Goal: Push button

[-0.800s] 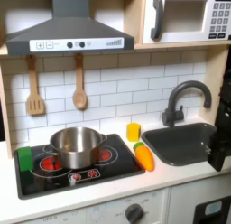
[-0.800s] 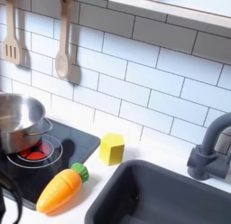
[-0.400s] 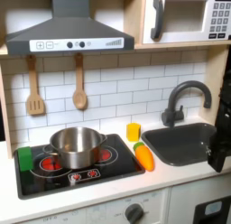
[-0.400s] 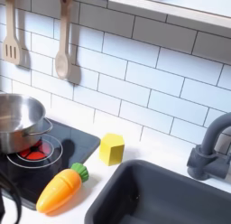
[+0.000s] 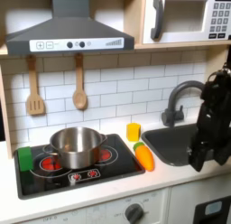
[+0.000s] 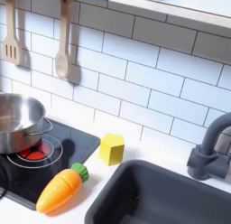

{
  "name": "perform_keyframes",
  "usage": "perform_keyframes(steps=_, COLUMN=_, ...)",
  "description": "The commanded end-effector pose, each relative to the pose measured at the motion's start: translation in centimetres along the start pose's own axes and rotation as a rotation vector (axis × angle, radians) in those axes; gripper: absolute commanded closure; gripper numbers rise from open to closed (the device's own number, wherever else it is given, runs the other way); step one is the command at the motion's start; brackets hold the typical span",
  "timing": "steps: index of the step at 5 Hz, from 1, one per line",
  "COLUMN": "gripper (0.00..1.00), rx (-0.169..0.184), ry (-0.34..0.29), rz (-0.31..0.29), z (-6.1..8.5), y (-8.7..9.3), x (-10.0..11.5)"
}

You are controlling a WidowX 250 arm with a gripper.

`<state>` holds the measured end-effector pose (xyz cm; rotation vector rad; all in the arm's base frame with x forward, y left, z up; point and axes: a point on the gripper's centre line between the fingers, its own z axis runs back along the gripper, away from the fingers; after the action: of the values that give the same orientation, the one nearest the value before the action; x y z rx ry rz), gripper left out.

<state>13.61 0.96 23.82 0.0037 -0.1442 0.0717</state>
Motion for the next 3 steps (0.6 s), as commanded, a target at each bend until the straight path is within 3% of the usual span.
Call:
perform_keyframes(steps=1, gripper=1.0, rx=0.036, ry=-0.097, rz=0.082, z=0.3, y=3.0, x=3.2)
perform_keyframes(steps=3, gripper=1.0, rx=0.016, ry=-0.204, rz=0.135, z=1.6, y=5.4, x=7.7)
